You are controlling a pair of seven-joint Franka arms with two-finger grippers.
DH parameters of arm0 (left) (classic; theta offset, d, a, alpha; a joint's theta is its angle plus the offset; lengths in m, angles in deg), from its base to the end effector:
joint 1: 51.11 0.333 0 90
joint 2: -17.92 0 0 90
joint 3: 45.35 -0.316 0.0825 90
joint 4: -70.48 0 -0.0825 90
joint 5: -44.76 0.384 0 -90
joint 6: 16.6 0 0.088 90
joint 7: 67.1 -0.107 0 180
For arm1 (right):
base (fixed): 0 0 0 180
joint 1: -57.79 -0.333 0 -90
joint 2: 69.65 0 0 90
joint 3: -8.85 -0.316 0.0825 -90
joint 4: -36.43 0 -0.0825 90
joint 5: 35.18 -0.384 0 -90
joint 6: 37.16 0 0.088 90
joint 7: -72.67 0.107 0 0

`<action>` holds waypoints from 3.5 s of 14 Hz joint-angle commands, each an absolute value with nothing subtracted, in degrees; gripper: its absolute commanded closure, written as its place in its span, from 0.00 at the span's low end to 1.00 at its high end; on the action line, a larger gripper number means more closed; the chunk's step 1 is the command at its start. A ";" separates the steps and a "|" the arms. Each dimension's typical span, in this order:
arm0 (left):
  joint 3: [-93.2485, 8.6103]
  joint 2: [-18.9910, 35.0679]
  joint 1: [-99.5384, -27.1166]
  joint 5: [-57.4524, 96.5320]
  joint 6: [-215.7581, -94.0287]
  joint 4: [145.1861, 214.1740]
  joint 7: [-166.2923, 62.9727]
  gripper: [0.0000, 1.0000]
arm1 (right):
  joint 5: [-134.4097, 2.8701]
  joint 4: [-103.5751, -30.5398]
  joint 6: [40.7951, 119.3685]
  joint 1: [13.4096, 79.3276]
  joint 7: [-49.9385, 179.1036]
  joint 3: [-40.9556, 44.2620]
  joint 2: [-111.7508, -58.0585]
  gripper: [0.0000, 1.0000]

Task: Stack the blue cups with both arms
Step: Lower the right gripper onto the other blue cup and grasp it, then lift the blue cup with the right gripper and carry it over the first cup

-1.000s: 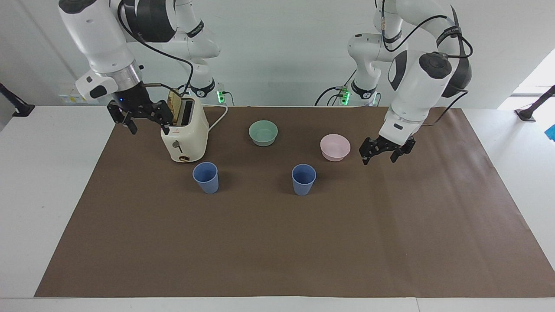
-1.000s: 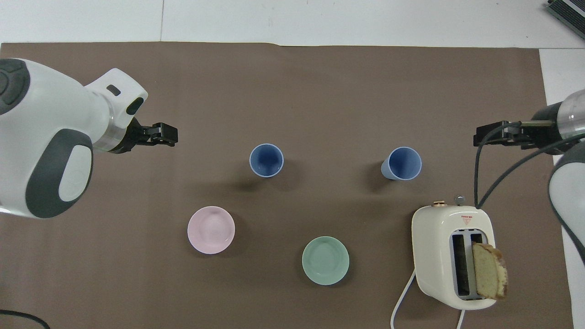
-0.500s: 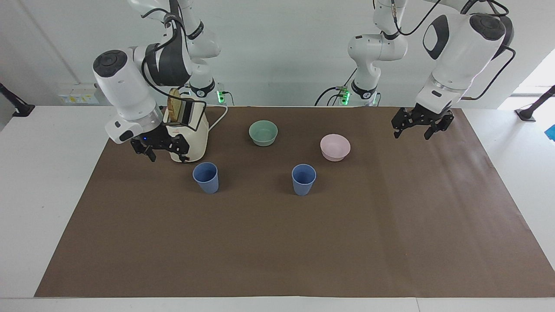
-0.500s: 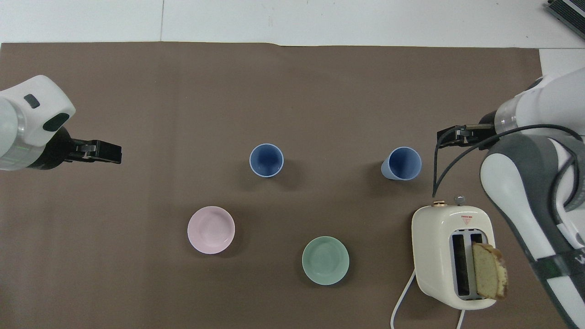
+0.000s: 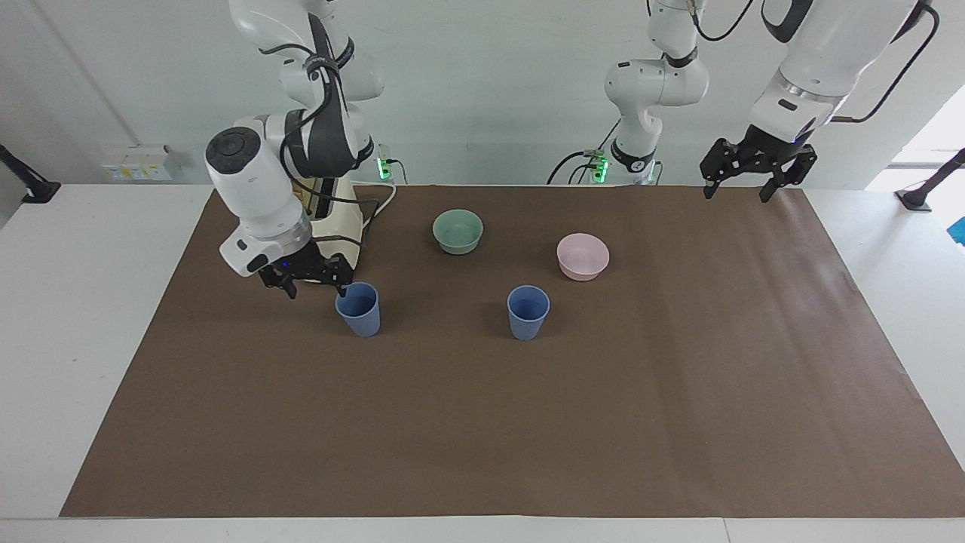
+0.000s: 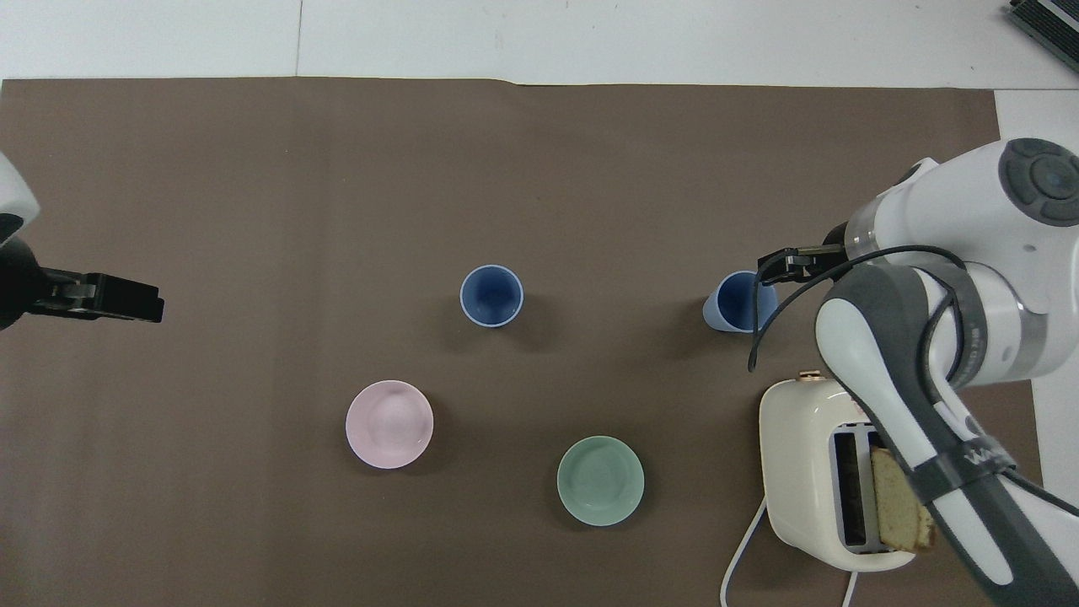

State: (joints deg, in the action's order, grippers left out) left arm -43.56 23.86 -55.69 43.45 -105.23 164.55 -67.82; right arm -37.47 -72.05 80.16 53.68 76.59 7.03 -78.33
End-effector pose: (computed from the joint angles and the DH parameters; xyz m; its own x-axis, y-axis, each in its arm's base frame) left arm 0.5158 -0.0610 0.6446 0.9923 -0.1238 0.0089 -0.1240 -0.9921 0.0195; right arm 0.5935 0.0632 0.4244 0.9999 0.0164 -0.0003 0.0164 -0.9990 -0.0404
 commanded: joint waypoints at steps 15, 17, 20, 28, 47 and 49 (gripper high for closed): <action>-43.41 24.16 -54.80 43.71 -98.42 158.46 -68.07 0.00 | -38.70 -78.09 87.55 53.84 71.44 6.92 -80.73 0.28; -43.41 24.25 -54.71 43.71 -98.42 158.81 -68.51 0.00 | -38.70 -78.09 87.55 53.84 71.44 7.01 -80.64 0.61; -43.41 24.16 -54.71 43.80 -98.42 158.55 -68.16 0.00 | -38.70 -78.09 87.46 53.93 71.53 6.92 -80.73 0.96; -43.24 24.25 -54.63 43.88 -97.72 158.55 -68.07 0.00 | -38.78 -72.84 80.55 54.10 71.96 6.92 -79.67 1.00; -43.24 24.25 -54.63 43.89 -97.72 158.55 -68.07 0.00 | -43.88 -54.54 75.51 35.83 98.16 6.66 -82.75 1.00; -43.24 24.25 -54.63 43.89 -97.72 158.55 -68.07 0.00 | -43.88 -54.45 76.04 33.98 98.77 6.66 -82.75 1.00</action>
State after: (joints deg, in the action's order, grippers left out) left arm -43.72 24.12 -55.36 43.54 -98.94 159.02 -67.99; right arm -43.15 -56.18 76.26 35.16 97.72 6.48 -81.76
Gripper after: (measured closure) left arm 0.000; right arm 0.952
